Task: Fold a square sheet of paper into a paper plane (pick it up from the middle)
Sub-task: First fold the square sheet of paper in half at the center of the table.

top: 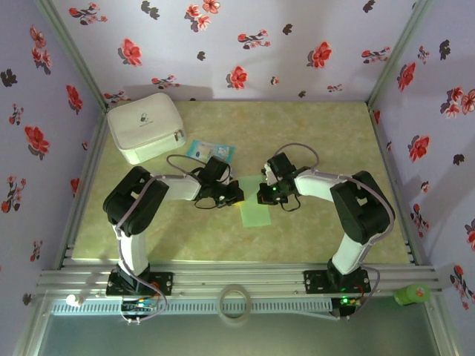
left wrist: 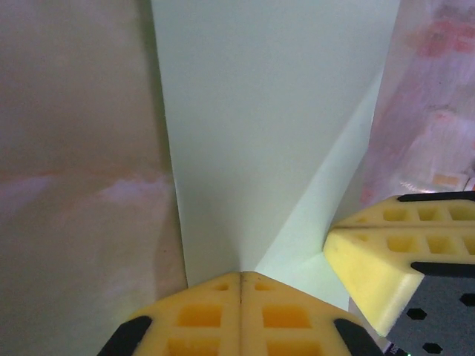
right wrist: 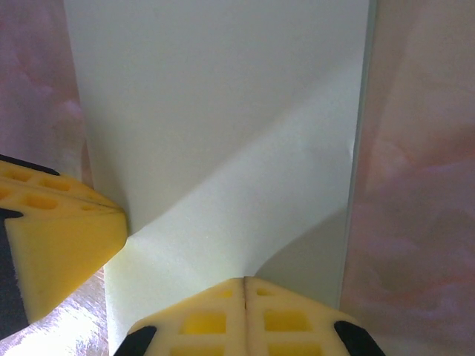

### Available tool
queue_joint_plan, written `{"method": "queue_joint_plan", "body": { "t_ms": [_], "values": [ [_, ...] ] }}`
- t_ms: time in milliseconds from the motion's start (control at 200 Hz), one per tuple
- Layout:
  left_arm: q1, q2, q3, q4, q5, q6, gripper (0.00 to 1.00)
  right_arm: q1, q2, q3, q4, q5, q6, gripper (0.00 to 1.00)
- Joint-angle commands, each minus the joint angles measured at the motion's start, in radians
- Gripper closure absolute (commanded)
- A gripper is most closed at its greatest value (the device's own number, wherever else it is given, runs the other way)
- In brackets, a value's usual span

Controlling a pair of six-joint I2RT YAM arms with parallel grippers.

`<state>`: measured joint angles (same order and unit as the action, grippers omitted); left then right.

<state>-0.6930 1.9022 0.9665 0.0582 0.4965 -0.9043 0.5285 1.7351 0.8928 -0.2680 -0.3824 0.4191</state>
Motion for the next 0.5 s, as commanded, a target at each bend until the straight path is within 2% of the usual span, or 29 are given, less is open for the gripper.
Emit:
{"method": "queue_joint_plan", "body": {
  "t_ms": [0,185,495],
  "values": [
    [0.005,-0.014,0.006,-0.136,-0.063,0.082,0.97,-0.003,0.049,-0.055,-0.151,0.146,0.004,1.00],
    [0.003,-0.096,0.054,-0.162,-0.039,0.070,0.95,-0.004,0.048,-0.055,-0.153,0.149,0.003,1.00],
    [-0.050,-0.082,-0.023,0.036,0.037,-0.073,0.95,-0.004,0.045,-0.057,-0.151,0.154,0.005,1.00]
  ]
}}
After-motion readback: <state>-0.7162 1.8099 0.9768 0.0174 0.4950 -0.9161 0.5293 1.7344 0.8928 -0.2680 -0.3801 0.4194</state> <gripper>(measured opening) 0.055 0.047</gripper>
